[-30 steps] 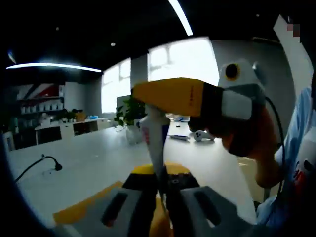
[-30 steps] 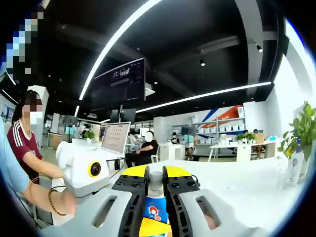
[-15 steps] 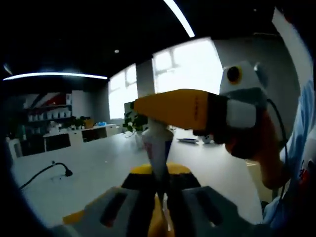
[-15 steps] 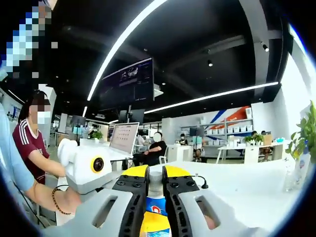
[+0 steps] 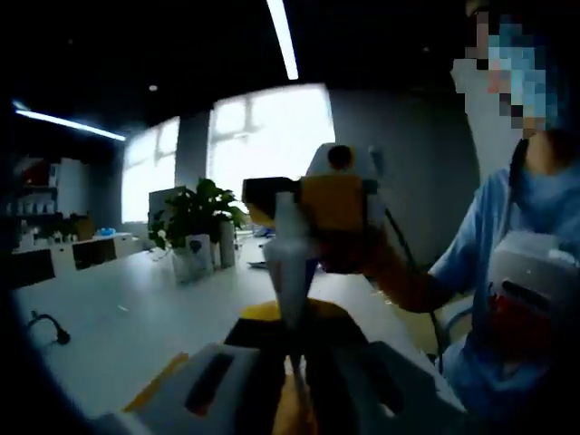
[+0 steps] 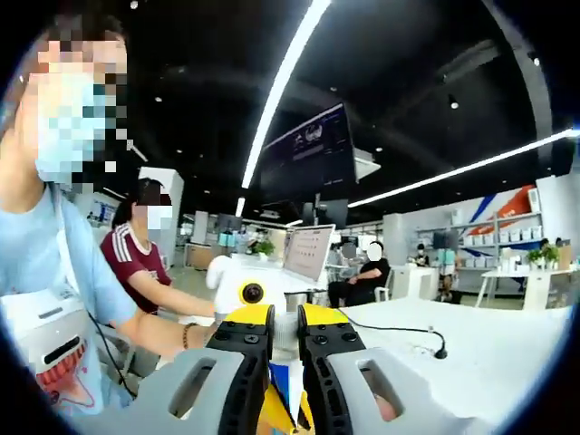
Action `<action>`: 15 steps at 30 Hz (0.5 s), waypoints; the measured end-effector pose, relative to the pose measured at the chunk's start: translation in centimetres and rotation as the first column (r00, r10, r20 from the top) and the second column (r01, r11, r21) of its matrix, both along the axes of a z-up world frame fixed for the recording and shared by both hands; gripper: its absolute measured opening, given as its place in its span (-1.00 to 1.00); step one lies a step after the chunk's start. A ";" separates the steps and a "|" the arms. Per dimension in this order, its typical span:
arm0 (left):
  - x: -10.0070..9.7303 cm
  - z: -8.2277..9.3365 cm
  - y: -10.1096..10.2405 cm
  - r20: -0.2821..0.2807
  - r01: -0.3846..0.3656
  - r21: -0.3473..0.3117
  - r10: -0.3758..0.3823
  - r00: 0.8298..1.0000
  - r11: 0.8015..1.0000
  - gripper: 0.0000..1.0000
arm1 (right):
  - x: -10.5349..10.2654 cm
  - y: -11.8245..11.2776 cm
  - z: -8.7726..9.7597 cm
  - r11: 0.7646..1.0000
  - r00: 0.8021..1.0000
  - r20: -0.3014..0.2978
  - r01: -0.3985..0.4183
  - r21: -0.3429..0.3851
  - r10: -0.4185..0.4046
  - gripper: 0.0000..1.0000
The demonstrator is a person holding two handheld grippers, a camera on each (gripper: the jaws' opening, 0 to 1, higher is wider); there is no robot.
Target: Pick up the toothpaste unscrew the cap squeeze it onto the small board screw the cap back on and return it to the table
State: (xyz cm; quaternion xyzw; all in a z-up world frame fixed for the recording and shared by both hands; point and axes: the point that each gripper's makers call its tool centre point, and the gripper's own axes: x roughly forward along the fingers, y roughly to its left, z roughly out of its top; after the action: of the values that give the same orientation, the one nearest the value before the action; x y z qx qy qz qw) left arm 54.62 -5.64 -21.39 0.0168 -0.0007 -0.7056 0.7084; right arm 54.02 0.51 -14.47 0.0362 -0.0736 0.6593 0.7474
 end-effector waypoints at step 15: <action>-0.2 -0.4 -0.7 -0.093 0.119 -0.021 -0.120 0.988 0.993 -0.93 | 0.3 -1.6 -0.2 0.978 0.983 -0.029 -0.178 0.109 0.182 -0.81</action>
State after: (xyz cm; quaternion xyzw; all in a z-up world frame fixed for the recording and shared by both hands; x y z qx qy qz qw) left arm 54.43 -6.32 -21.79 -0.0220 0.0264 -0.7469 0.6641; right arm 54.29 -1.04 -14.62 0.0949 -0.0903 0.7186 0.6830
